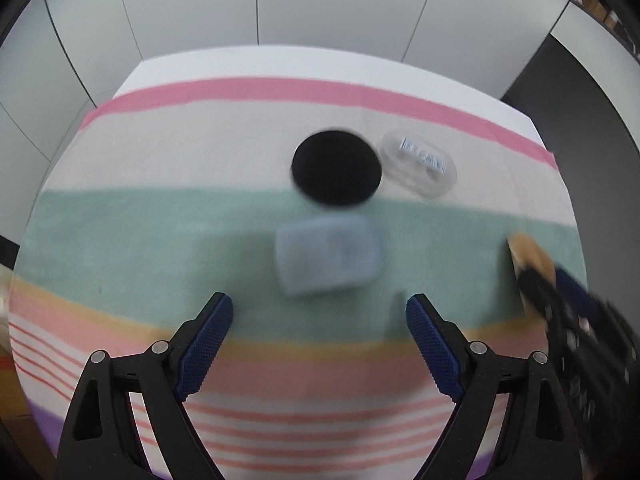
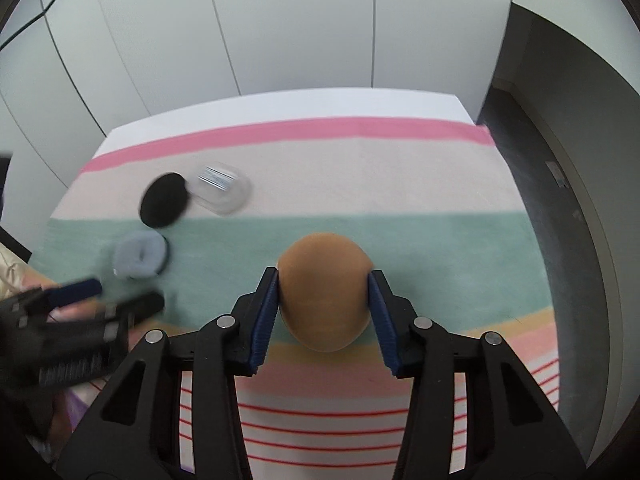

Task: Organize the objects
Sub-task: 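Grasp the tan sponge puff with the right tool while the left tool grasps the pale blue case, then carry the blue case with the left tool while the right tool carries the sponge puff to the box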

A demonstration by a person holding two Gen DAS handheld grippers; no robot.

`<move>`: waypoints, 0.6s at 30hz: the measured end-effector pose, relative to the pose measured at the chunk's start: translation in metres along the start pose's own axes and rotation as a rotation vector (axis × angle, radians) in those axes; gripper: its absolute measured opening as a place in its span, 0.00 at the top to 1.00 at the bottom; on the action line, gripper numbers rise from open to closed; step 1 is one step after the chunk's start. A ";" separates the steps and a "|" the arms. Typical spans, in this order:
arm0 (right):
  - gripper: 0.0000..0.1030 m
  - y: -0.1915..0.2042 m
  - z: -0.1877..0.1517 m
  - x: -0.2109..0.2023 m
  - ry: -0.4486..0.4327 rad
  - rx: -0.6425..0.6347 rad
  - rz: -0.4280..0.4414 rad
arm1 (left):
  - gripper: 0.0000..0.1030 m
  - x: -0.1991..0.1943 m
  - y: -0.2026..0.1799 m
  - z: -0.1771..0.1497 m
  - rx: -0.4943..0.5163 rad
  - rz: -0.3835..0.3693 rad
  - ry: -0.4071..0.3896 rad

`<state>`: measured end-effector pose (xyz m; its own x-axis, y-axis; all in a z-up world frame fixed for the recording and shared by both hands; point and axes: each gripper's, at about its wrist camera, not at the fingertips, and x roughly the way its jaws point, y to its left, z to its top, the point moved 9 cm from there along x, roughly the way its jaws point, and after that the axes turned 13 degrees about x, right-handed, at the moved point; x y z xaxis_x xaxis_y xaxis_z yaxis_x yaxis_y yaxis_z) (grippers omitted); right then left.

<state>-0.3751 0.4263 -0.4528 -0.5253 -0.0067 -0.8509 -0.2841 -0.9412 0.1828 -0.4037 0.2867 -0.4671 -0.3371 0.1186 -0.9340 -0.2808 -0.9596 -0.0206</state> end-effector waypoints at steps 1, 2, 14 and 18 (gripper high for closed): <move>0.55 -0.004 -0.001 0.000 0.005 0.002 0.000 | 0.13 0.002 -0.003 0.004 0.005 0.011 -0.006; 0.55 -0.005 -0.002 0.001 0.010 0.001 0.000 | 0.16 0.004 -0.005 0.008 0.014 0.022 -0.014; 0.55 0.005 -0.005 -0.009 0.019 -0.037 0.007 | 0.44 -0.007 0.006 0.005 0.093 0.135 -0.039; 0.55 0.010 -0.003 -0.022 0.018 -0.056 0.014 | 0.44 -0.020 0.013 0.007 0.088 0.138 -0.038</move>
<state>-0.3636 0.4164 -0.4341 -0.5139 -0.0253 -0.8575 -0.2312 -0.9585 0.1668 -0.4066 0.2738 -0.4461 -0.4111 -0.0013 -0.9116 -0.3070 -0.9414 0.1397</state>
